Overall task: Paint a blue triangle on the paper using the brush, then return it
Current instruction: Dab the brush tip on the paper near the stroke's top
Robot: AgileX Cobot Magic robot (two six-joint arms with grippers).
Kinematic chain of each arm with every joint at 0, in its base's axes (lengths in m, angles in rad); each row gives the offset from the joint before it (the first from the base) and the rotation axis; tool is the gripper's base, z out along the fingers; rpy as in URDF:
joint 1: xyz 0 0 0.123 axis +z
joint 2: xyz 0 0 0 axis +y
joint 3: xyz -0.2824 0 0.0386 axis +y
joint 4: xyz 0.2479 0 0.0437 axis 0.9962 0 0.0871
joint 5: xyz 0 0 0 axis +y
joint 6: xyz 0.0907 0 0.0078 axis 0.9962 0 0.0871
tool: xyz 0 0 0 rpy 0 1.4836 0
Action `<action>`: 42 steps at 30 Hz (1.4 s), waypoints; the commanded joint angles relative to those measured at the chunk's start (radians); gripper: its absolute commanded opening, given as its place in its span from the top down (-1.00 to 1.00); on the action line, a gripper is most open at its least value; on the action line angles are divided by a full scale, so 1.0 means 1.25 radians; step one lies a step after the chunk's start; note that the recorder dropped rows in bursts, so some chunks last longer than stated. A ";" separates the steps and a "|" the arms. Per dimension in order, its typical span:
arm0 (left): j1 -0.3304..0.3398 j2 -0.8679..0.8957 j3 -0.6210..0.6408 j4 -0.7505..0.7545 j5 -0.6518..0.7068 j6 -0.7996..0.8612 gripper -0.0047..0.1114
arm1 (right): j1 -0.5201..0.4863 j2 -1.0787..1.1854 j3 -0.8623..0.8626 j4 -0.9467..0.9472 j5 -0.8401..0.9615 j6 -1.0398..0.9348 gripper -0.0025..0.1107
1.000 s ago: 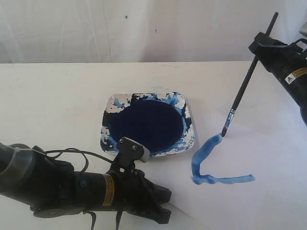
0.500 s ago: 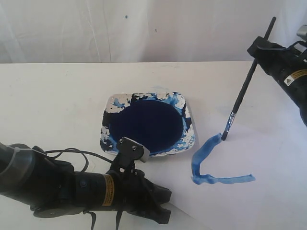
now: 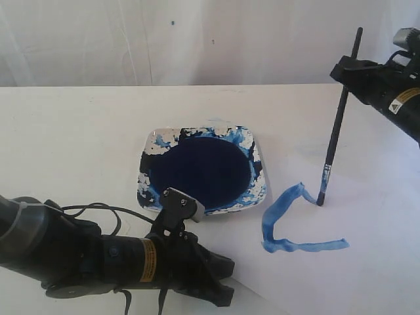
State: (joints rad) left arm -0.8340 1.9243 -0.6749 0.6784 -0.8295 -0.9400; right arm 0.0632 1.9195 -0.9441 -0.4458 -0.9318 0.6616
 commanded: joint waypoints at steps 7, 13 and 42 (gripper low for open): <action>-0.004 0.007 0.009 0.039 0.072 0.001 0.92 | -0.004 -0.044 0.002 -0.051 -0.022 0.039 0.96; -0.004 0.007 0.009 0.039 0.072 0.001 0.92 | -0.004 -0.024 0.000 0.007 -0.070 0.039 0.96; -0.004 0.007 0.009 0.039 0.072 0.001 0.92 | 0.014 0.041 -0.025 0.029 -0.039 -0.009 0.96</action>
State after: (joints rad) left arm -0.8340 1.9243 -0.6749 0.6784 -0.8295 -0.9381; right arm 0.0795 1.9718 -0.9748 -0.3890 -0.9873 0.6640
